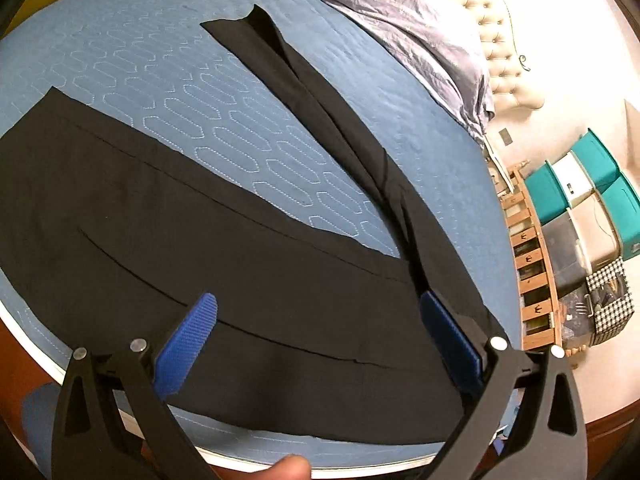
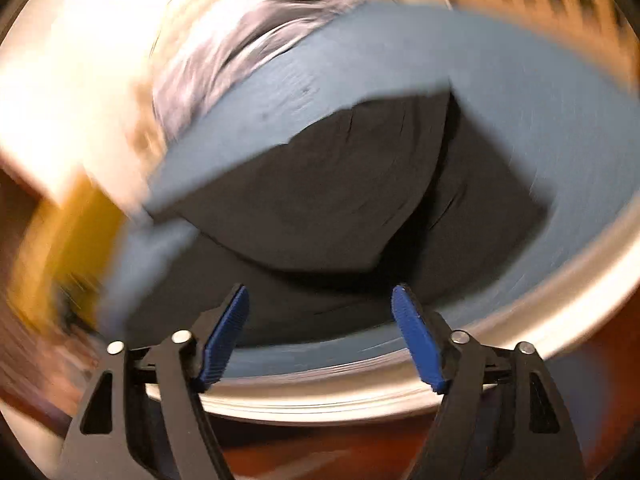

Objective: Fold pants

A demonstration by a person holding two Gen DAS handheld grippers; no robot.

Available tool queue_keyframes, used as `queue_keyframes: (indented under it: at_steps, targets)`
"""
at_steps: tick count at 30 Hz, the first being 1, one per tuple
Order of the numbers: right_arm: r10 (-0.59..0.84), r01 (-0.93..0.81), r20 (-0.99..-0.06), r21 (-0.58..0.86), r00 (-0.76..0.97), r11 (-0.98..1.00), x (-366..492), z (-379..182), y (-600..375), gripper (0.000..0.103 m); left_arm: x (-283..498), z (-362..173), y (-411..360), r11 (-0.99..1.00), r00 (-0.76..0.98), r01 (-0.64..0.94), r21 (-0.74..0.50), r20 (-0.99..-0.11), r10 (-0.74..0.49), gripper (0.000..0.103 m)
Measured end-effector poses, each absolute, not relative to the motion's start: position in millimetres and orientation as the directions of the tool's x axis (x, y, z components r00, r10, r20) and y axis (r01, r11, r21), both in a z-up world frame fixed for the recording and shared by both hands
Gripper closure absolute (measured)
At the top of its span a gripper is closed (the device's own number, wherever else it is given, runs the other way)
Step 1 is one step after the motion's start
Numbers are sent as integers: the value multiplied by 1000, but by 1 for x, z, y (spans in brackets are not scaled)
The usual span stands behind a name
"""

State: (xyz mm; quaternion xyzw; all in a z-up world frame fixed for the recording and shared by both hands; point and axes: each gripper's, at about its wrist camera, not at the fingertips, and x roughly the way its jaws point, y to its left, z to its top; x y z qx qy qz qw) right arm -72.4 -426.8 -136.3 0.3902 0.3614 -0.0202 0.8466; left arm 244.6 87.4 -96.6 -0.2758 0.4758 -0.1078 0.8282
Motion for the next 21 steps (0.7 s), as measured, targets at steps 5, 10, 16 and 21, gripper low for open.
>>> queue_keyframes:
  at_steps: [5,10,16,21]
  targets:
    - [314,395,-525,831,791,392,-60,-160,-432,46,238,-87,97,823,549,-65,-565,-709,-443,1]
    - [322,429,-525,843,788,324,-32,-170,-438,50,236,-91,117,812,555,-92,-576,-707,-438,1]
    - [236,524,-588,803,773,285,-18,-188,-442,49,256,-93,135,806,551,-118,-580,-713,-433,1]
    - [170,506,-583,791,795,345,-8,-186,-449,95,295,-97,152,753,540,-167,-637,-698,-471,2]
